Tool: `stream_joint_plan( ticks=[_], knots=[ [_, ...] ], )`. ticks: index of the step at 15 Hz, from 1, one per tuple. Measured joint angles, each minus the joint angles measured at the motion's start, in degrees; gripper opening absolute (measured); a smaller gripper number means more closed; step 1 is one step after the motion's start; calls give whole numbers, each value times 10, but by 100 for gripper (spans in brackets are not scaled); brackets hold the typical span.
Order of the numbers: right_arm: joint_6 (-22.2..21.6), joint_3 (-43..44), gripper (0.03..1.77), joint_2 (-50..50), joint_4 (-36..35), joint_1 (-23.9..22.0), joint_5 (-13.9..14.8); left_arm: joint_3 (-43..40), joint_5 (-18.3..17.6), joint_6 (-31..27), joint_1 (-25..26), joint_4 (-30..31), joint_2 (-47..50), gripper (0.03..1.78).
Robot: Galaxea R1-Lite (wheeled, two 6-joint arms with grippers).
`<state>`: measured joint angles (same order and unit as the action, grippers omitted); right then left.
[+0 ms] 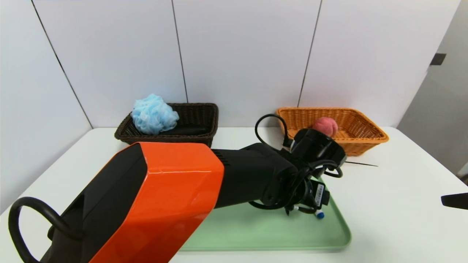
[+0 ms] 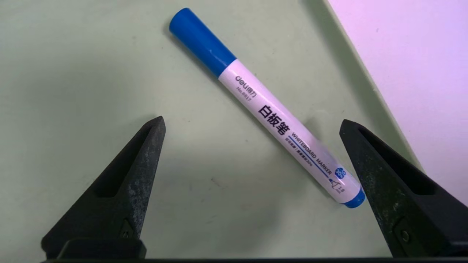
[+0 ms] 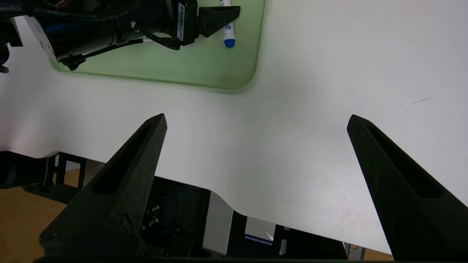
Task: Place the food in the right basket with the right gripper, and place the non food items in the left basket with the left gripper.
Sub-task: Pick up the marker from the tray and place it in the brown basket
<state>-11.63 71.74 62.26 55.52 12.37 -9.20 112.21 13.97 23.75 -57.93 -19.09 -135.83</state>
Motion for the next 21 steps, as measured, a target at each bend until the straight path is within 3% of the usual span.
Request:
stream_joint_plan(
  ticks=[10, 21],
  knots=[
    [0, 1, 170, 0, -2, 0, 1, 0, 23, -35, -2, 13, -13, 169],
    [0, 1, 170, -1, -2, -1, 0, 0, 25, -35, -3, 15, -19, 169]
  ],
)
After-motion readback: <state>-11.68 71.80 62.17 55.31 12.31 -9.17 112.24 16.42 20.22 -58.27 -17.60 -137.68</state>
